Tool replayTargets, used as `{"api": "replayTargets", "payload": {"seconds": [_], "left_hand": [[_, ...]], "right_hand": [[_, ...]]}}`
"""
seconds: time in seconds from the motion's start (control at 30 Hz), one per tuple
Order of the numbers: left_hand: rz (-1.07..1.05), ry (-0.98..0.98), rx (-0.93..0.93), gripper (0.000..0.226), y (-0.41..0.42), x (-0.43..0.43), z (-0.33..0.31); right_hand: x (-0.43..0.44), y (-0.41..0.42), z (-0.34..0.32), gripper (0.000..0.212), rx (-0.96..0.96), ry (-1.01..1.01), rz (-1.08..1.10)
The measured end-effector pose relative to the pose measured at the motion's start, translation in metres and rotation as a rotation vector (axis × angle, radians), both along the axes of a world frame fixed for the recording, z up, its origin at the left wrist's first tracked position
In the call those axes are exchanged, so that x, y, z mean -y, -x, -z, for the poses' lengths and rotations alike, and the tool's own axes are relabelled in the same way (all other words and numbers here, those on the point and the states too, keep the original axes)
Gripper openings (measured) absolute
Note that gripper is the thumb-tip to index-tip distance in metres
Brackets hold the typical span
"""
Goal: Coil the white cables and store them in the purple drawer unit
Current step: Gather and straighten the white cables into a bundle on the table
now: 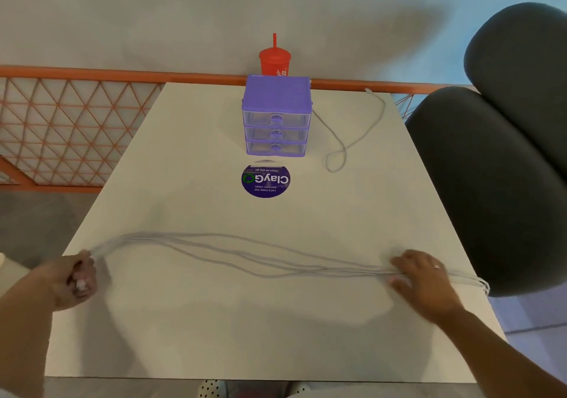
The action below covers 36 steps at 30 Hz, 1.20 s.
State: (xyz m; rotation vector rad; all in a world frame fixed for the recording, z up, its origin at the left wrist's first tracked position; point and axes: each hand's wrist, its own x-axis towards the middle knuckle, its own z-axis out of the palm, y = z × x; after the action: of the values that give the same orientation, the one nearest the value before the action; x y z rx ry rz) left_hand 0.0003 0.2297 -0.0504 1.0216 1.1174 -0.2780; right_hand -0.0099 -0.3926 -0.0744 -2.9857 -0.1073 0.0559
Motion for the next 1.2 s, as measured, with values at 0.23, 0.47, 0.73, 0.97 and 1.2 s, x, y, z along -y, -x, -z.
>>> {"api": "replayTargets", "payload": {"seconds": [0.23,0.47,0.73,0.97,1.2], "left_hand": [[-0.545,0.376,0.300,0.036,-0.021,0.021,-0.020],[-0.689,0.392,0.413,0.039,-0.033,0.027,-0.030],[-0.602,0.321,0.367,0.048,-0.037,0.035,-0.037],[-0.069,-0.169,0.219,0.039,-0.038,0.010,-0.029],[0.321,-0.490,0.116,0.040,-0.048,-0.025,-0.009]], "right_hand": [[-0.036,-0.009,0.006,0.012,0.177,0.074,-0.186],[-0.028,-0.017,-0.002,0.013,0.053,0.068,-0.070],[-0.014,-0.019,-0.022,0.020,-0.132,0.173,0.077],[0.000,-0.011,-0.029,0.021,-0.311,0.164,0.220],[-0.005,-0.016,-0.042,0.033,-0.499,0.038,0.448]]}}
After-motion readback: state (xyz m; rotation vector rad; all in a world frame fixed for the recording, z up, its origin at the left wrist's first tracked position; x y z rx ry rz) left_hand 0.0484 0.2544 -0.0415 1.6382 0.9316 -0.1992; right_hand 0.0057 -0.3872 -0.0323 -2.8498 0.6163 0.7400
